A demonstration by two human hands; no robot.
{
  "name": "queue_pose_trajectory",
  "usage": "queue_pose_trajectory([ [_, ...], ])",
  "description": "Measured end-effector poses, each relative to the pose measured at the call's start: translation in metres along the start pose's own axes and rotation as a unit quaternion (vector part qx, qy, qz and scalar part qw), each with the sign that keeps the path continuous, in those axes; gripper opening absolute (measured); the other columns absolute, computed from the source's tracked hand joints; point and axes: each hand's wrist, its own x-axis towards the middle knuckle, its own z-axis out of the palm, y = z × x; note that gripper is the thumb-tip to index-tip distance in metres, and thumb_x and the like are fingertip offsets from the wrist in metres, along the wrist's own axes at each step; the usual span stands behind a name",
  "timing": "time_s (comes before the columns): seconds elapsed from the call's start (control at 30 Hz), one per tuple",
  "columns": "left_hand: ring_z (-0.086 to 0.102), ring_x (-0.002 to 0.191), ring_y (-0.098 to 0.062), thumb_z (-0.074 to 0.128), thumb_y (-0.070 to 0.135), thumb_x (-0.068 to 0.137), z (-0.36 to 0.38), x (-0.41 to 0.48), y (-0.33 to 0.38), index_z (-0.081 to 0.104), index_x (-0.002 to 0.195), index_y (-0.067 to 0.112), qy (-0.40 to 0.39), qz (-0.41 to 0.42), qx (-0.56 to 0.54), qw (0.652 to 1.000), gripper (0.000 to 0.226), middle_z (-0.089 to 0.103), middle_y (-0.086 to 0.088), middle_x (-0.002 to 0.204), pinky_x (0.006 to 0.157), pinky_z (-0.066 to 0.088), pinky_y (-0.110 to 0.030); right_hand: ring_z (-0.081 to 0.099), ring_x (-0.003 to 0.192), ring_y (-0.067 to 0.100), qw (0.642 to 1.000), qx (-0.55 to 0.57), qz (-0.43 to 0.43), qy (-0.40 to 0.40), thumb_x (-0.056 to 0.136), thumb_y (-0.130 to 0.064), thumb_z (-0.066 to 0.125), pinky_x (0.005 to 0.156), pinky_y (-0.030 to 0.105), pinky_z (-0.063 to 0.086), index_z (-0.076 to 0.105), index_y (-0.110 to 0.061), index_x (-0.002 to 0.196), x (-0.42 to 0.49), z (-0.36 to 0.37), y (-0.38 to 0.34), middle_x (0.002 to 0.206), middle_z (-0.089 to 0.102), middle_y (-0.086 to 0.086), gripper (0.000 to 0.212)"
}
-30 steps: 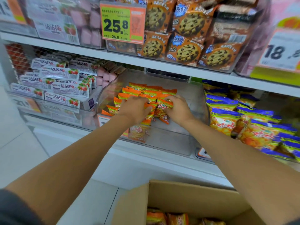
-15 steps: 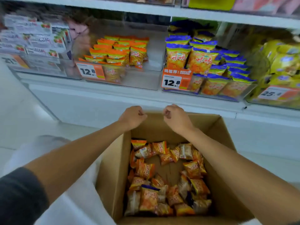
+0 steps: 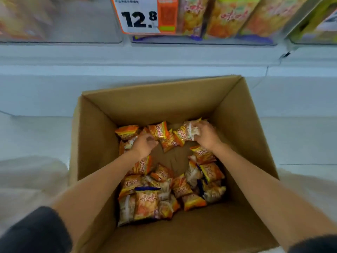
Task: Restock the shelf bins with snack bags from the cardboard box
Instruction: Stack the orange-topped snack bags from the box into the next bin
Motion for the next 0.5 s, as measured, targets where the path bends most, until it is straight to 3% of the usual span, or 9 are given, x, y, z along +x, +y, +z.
queue_pose_trajectory([
  [0.1, 0.057, 0.085, -0.014, 0.060, 0.016, 0.097, 0.007, 0.011, -0.007, 0.059, 0.111, 0.008, -0.008, -0.018, -0.008, 1.000, 0.017, 0.061, -0.004, 0.098, 0.064, 0.043, -0.013, 0.019, 0.146, 0.032, 0.995, 0.042, 0.088, -0.021, 0.088, -0.018, 0.069, 0.120, 0.041, 0.016, 0.013, -0.012, 0.155, 0.017, 0.004, 0.006, 0.160, 0.019, 0.010, 0.088],
  [0.2, 0.060, 0.096, -0.020, 0.061, 0.018, 0.096, 0.003, 0.015, -0.014, 0.061, 0.115, 0.009, -0.003, -0.037, -0.006, 0.999, 0.021, 0.064, -0.007, 0.107, 0.081, 0.048, -0.028, 0.012, 0.147, 0.036, 0.982, 0.098, 0.155, -0.046, 0.087, -0.031, 0.070, 0.120, 0.045, 0.011, -0.007, -0.018, 0.155, 0.035, 0.014, 0.011, 0.160, 0.018, 0.010, 0.103],
  [0.33, 0.061, 0.102, -0.022, 0.061, 0.012, 0.095, 0.002, 0.011, -0.018, 0.060, 0.120, 0.008, 0.002, -0.031, -0.009, 0.999, 0.026, 0.063, -0.006, 0.108, 0.081, 0.049, -0.026, 0.035, 0.137, 0.034, 0.993, 0.040, 0.107, -0.005, 0.081, -0.036, 0.075, 0.111, 0.043, 0.024, 0.023, -0.027, 0.151, 0.031, 0.029, 0.002, 0.144, 0.048, 0.009, 0.087],
  [0.43, 0.058, 0.109, -0.020, 0.061, -0.002, 0.091, -0.002, 0.006, -0.011, 0.052, 0.132, 0.018, -0.002, 0.017, 0.008, 1.000, 0.046, 0.054, -0.003, 0.129, 0.082, 0.054, -0.031, 0.049, 0.120, 0.030, 0.985, 0.151, 0.073, 0.035, 0.082, -0.029, 0.074, 0.098, 0.039, 0.040, 0.031, -0.031, 0.145, 0.020, 0.019, -0.020, 0.128, 0.057, 0.007, 0.076],
  [0.5, 0.050, 0.122, -0.017, 0.063, -0.013, 0.084, -0.004, -0.002, -0.001, 0.039, 0.146, 0.028, -0.049, 0.061, -0.029, 0.996, 0.078, 0.040, -0.001, 0.146, 0.070, 0.056, -0.022, 0.060, 0.100, 0.022, 0.951, 0.290, 0.102, -0.023, 0.082, -0.029, 0.073, 0.078, 0.030, 0.048, 0.050, -0.023, 0.127, 0.010, 0.005, -0.037, 0.113, 0.063, 0.007, 0.051],
])
